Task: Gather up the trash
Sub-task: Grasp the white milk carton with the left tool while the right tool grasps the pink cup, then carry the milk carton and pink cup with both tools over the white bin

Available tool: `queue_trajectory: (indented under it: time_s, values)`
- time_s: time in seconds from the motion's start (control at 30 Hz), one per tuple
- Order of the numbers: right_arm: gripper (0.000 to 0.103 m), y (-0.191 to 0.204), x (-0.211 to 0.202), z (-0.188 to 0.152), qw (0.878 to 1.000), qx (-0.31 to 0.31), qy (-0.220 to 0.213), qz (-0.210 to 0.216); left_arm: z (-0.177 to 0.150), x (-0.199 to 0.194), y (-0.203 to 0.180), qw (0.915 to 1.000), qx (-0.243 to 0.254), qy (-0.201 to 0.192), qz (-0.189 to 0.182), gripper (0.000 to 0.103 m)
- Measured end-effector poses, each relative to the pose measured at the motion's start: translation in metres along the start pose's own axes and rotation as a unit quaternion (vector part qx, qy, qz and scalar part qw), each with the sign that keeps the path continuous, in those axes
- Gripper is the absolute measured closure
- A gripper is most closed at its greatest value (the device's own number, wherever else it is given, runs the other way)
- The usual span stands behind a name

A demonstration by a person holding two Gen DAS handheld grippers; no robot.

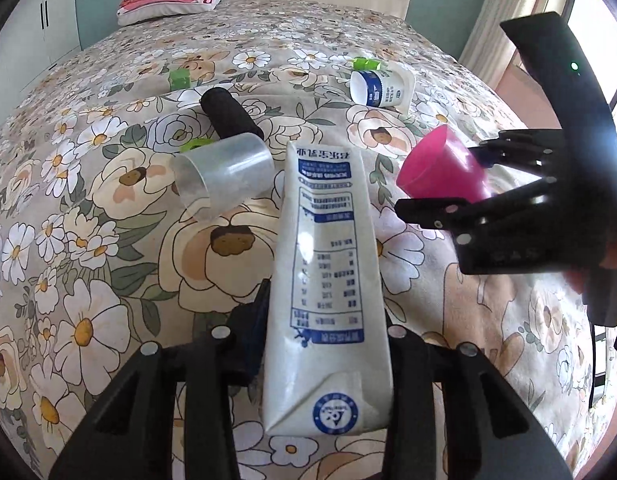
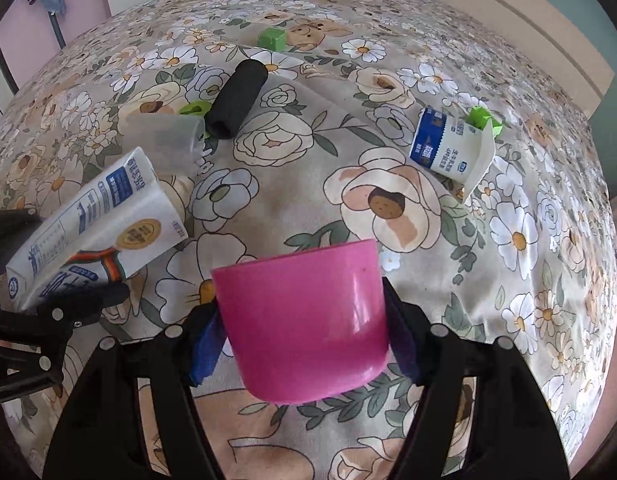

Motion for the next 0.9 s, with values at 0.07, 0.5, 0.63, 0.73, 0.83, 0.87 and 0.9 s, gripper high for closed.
queue_trajectory:
  time_s: [0.07,0.5,0.63,0.73,0.83,0.87,0.9]
  values:
    - [0.034,0.005,-0.021,-0.003,1.000,0.002,-0.010,-0.005,-0.001,-0.021,0.001,0.9999,0.003,-0.010,0.004,0.064]
    - [0.034,0.072,-0.221,-0.022,0.991,0.024,-0.129,-0.040,-0.004,-0.212,0.017,0.9925,0.019,-0.106,0.059,0.065]
    - [0.034,0.104,-0.295,-0.040,0.984,0.025,-0.173,-0.040,-0.019,-0.277,0.019,0.9878,0.022,-0.138,0.068,0.065]
    - [0.034,0.132,-0.345,-0.062,0.980,0.024,-0.196,-0.036,-0.035,-0.323,0.015,0.9841,0.032,-0.159,0.072,0.065]
    - [0.034,0.161,-0.386,-0.092,0.975,0.020,-0.216,-0.035,-0.060,-0.360,0.009,0.9809,0.050,-0.173,0.074,0.065]
    - [0.034,0.170,-0.397,-0.103,0.975,0.018,-0.220,-0.032,-0.069,-0.370,0.005,0.9803,0.056,-0.175,0.072,0.065]
    - [0.034,0.180,-0.408,-0.114,0.974,0.016,-0.223,-0.033,-0.079,-0.379,0.004,0.9800,0.062,-0.176,0.069,0.065]
Point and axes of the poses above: each gripper's, at about its wrist camera, not at the fingertips, and x roughly the way its jaws point, y to its left, z to its top, the point moved 4 cm from there along x, roughly the way its jaws point, and after that the axes turned 10 degrees about x, right-handed, at the moved point
